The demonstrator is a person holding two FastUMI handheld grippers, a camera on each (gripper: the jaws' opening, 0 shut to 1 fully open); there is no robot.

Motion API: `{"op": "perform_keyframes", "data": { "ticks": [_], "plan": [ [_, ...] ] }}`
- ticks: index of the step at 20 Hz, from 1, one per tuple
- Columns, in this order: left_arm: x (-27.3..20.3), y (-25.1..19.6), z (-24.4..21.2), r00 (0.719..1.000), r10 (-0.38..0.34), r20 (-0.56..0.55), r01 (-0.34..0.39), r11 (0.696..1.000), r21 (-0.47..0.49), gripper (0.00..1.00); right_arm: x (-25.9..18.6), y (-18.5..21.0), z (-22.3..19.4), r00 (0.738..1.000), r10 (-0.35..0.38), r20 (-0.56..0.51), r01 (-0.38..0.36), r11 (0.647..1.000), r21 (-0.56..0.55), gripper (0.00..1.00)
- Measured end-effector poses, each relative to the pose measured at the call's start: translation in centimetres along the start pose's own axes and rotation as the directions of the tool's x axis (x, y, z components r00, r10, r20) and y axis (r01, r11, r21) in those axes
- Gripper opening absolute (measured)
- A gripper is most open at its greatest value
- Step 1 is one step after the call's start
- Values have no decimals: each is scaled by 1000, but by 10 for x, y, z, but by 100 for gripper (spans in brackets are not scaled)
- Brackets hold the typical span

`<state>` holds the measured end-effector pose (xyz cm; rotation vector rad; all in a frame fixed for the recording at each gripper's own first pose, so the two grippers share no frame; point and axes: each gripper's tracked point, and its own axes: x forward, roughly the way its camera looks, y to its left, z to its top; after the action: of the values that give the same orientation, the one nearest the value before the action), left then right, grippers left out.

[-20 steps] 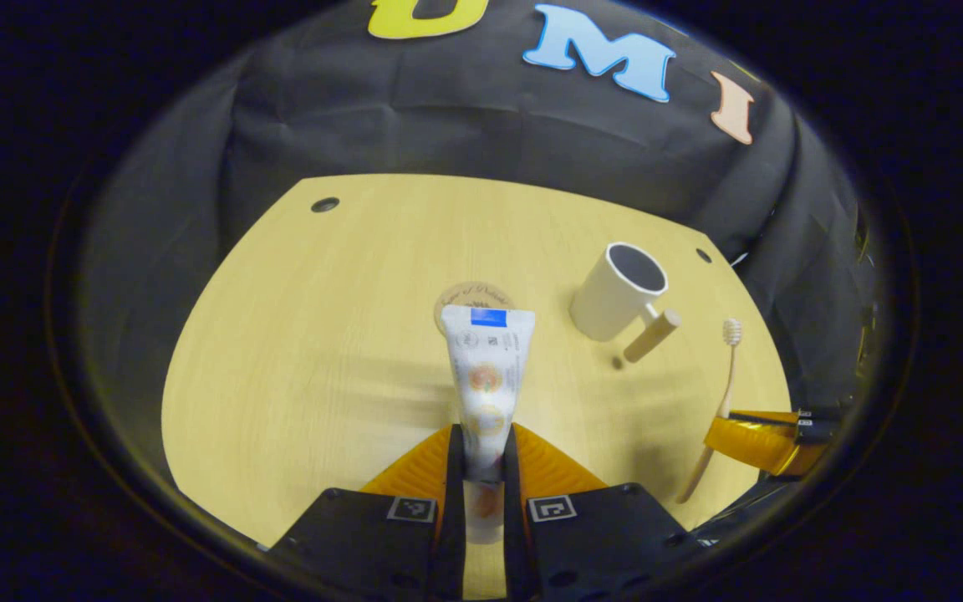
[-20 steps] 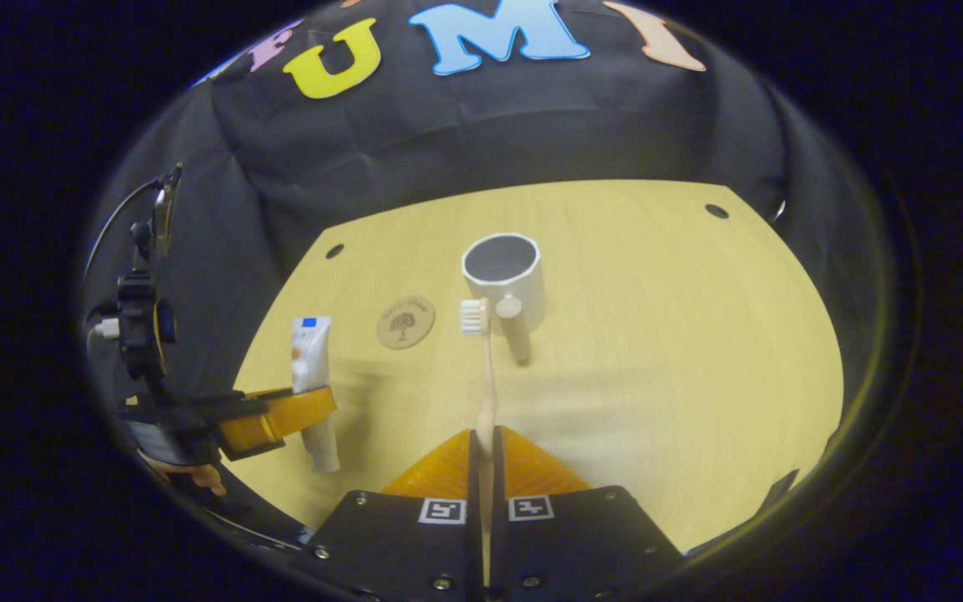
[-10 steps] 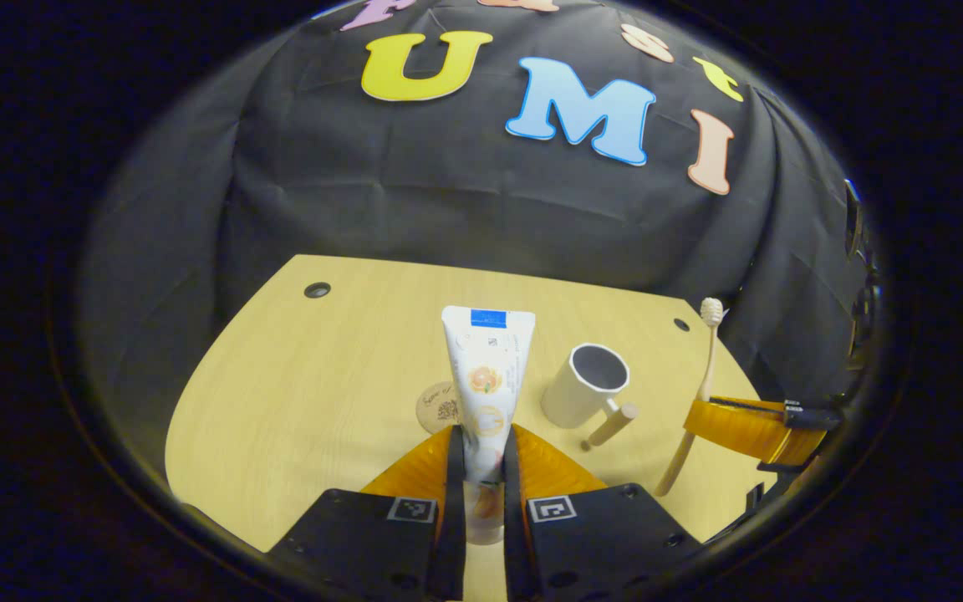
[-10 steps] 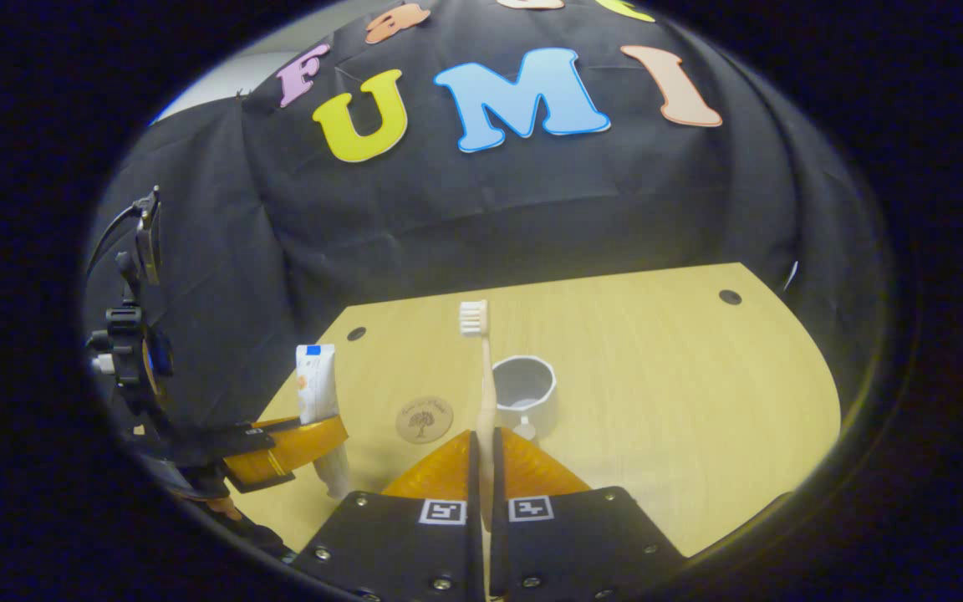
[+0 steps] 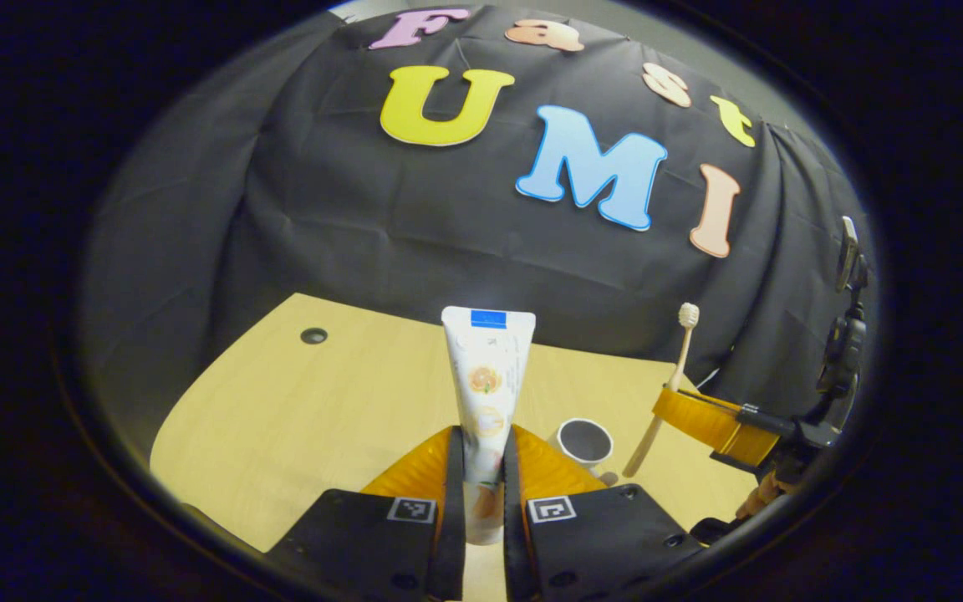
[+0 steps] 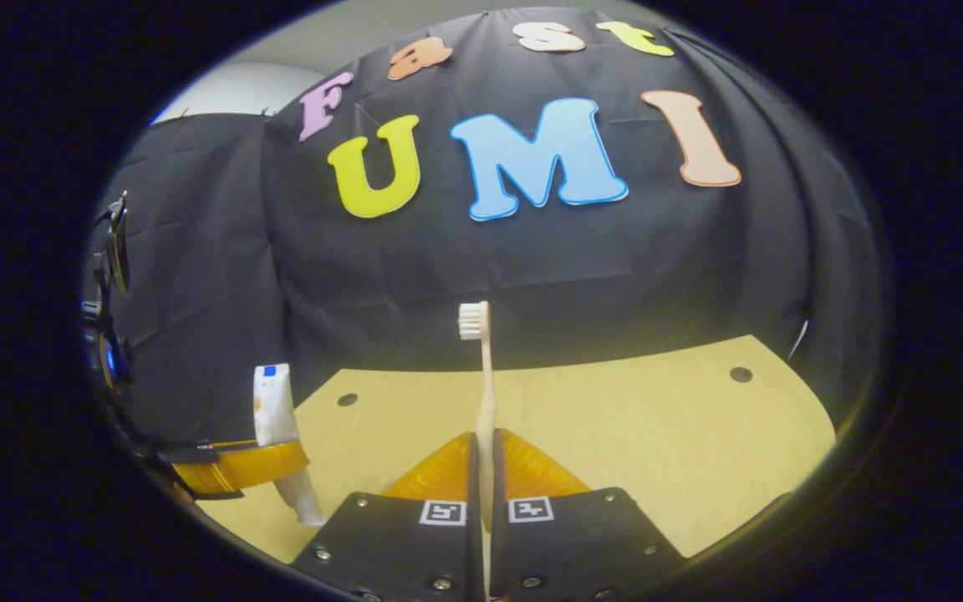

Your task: Put the toothbrush and toothpaste on the desktop into the cup, then pick up the cup and place it on the coaster on the desktop.

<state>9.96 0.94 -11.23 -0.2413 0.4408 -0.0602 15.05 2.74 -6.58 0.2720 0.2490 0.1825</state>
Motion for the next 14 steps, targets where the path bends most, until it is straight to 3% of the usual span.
{"op": "perform_keyframes", "data": {
  "ticks": [7, 14],
  "plan": [
    [5, -1, 14, 999, 0, 33, -1, 1000, 18, 25, 43, -4, -1, 999, -4, 38, 6, 998, -62, 3],
    [11, -2, 8, 1000, 0, 16, 0, 1000, -8, 25, 78, -22, -44, 995, -62, -74, 57, 996, -74, 4]
  ]
}}
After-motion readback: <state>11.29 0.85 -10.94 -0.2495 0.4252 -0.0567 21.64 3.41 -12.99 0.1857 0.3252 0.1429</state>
